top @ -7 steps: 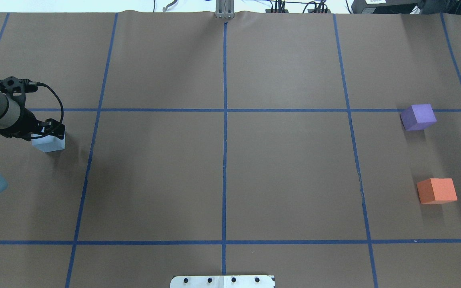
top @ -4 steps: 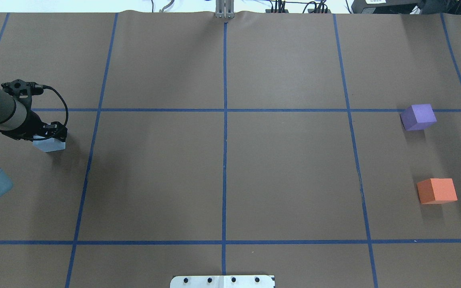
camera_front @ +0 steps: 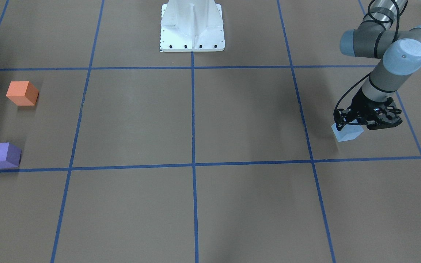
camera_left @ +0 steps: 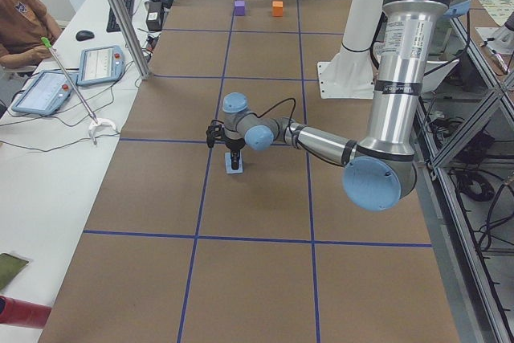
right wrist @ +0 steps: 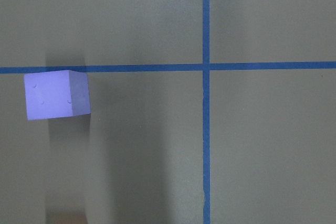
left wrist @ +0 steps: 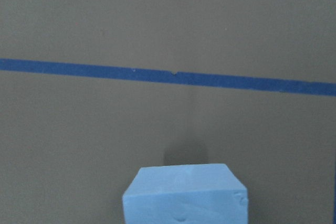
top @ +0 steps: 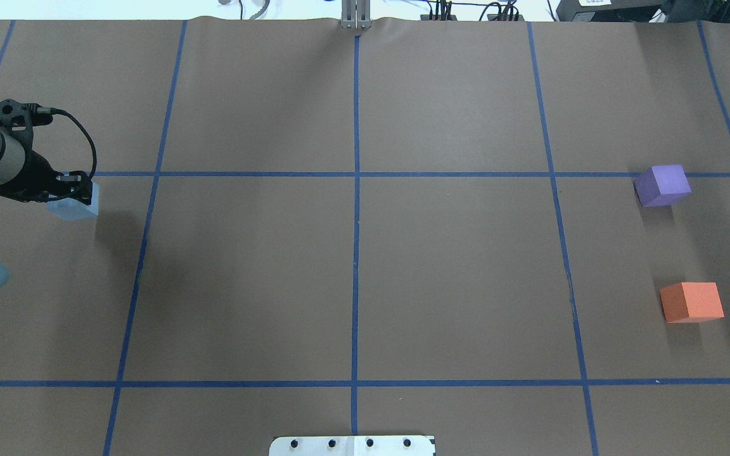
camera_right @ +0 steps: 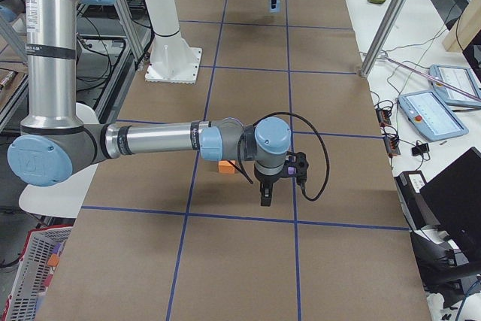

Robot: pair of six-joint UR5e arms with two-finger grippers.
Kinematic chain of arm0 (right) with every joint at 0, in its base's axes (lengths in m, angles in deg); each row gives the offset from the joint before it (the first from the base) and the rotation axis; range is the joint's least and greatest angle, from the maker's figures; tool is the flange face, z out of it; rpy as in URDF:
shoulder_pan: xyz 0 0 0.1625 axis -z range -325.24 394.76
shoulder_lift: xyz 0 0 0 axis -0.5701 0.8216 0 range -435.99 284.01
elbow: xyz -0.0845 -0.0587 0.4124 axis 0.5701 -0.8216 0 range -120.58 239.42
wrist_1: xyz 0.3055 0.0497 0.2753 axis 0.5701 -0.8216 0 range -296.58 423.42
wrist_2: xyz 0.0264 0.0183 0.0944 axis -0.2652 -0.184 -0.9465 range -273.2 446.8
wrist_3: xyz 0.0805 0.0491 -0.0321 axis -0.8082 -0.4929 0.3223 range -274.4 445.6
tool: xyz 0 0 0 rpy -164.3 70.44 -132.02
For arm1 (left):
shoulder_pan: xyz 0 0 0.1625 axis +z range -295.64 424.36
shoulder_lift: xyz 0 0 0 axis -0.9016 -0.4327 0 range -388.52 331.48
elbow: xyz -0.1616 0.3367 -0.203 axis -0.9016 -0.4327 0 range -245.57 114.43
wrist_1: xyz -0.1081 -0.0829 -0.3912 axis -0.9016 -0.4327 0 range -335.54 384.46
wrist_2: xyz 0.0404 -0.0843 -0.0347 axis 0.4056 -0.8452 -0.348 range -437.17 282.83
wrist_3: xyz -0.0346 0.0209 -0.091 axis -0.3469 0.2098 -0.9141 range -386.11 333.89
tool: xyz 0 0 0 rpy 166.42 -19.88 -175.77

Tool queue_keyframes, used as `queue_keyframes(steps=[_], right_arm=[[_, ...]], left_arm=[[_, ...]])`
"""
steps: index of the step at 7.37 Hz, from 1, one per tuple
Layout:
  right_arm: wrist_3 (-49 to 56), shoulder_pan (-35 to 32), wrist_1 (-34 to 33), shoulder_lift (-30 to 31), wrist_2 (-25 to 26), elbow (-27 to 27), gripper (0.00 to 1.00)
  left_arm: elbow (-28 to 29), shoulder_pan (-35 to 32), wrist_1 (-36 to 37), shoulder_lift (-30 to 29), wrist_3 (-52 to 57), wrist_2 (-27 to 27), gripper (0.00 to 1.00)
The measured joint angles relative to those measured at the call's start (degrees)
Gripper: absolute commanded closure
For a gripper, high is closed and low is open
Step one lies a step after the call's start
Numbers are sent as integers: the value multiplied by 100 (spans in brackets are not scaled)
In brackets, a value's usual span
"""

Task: Place blue block between orange and purple blocks
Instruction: 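Carry the light blue cube with the left gripper to the table center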

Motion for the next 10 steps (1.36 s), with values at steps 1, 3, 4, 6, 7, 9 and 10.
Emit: queue_keyframes(steps=[1,3,4,6,7,9,10], right_arm=[[-31,10,4,-9,-33,18,0],[-82,32,6,-69,-265,33,0],[-158,34,6,-99,-437,35,0],[-320,38,54,-58,-581,17,0],[-342,38,177,-39,-594,2,0],[-507,90,353,-80,-601,4,0],[-609,135,363,-158,-620,28,0]], left_arm=[[-245,0,529,-368,-4,-3,100],[-493,234,1564,-1402,-29,-4,100],[-458,584,1804,-1923,-95,15,100],[135,1224,1938,-3071,-507,156,100],[702,1477,1939,-3675,-663,337,100],[1823,1800,1852,-4558,-811,661,100],[2175,1910,1705,-4706,-837,759,100]])
